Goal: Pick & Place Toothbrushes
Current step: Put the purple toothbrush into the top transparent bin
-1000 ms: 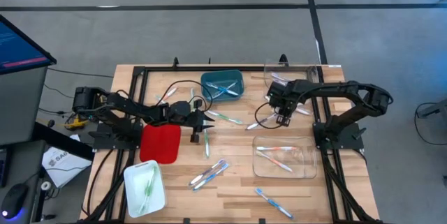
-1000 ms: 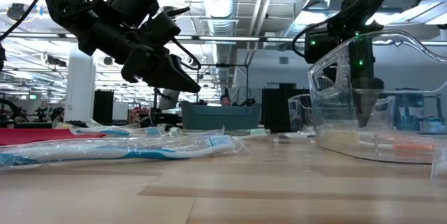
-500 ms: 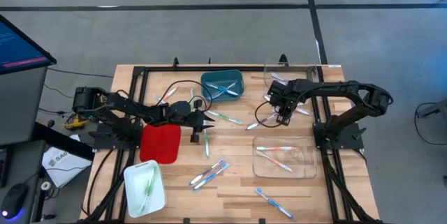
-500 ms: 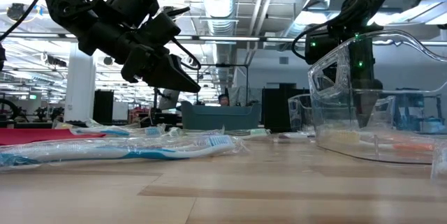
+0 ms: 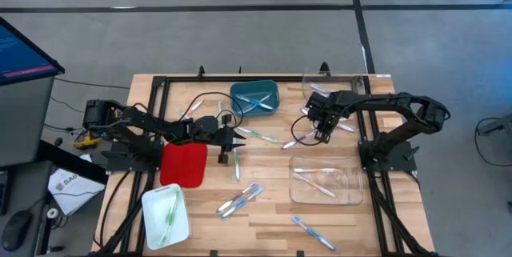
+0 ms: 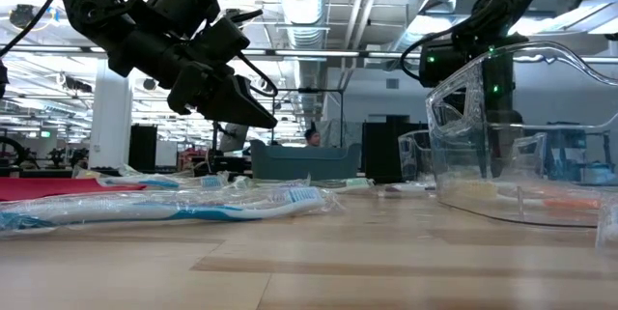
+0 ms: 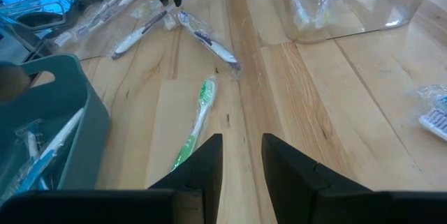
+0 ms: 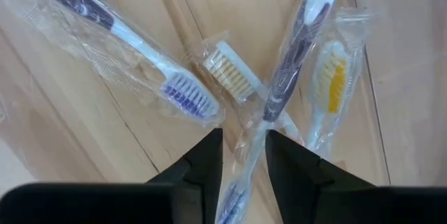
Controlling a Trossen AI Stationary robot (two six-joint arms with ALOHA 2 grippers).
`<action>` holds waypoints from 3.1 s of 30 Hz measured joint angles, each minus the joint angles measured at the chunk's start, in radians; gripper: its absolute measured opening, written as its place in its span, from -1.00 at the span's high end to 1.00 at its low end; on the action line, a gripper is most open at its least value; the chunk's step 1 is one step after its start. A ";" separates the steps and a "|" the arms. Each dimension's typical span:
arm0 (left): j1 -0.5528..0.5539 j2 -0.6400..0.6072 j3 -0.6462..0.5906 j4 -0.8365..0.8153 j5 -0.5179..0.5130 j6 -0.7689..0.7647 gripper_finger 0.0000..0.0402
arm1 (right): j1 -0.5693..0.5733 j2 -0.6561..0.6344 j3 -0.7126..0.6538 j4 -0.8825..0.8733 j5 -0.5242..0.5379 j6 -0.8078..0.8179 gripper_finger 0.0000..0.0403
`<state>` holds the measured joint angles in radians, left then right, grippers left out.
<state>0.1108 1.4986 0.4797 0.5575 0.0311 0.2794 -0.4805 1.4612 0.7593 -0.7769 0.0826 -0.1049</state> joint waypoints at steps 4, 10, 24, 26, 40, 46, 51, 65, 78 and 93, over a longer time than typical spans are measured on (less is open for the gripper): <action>0.000 0.000 0.000 0.000 0.000 0.000 0.53 | 0.000 0.000 0.000 0.000 0.000 -0.005 0.49; 0.000 0.000 -0.003 0.000 0.000 -0.003 0.53 | 0.020 0.000 0.000 -0.039 -0.003 0.062 0.49; 0.000 0.000 -0.007 0.002 0.000 -0.007 0.53 | -0.023 0.000 -0.010 0.028 0.016 0.050 0.48; 0.000 0.000 -0.007 0.002 0.000 -0.007 0.53 | -0.021 0.000 -0.024 0.029 0.013 0.050 0.45; 0.000 0.000 -0.006 0.006 0.000 -0.007 0.53 | -0.004 0.000 -0.092 0.085 0.012 0.096 0.09; 0.000 0.000 -0.006 0.006 0.000 -0.007 0.53 | -0.004 0.000 -0.092 0.063 0.011 0.099 0.37; 0.000 0.000 -0.006 0.007 0.000 -0.007 0.53 | -0.004 0.000 -0.092 0.063 0.011 0.103 0.79; 0.000 0.000 -0.005 0.012 0.000 -0.007 0.53 | -0.004 0.000 -0.015 -0.061 0.012 0.133 0.94; 0.000 0.000 -0.005 0.007 0.000 -0.007 0.53 | -0.003 -0.001 0.052 -0.140 -0.051 0.164 0.93; 0.000 0.000 -0.005 0.007 0.000 -0.007 0.53 | -0.004 -0.001 0.052 -0.062 -0.222 0.282 0.98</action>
<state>0.1108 1.4990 0.4744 0.5648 0.0315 0.2722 -0.4847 1.4605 0.8112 -0.8384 -0.1394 0.1768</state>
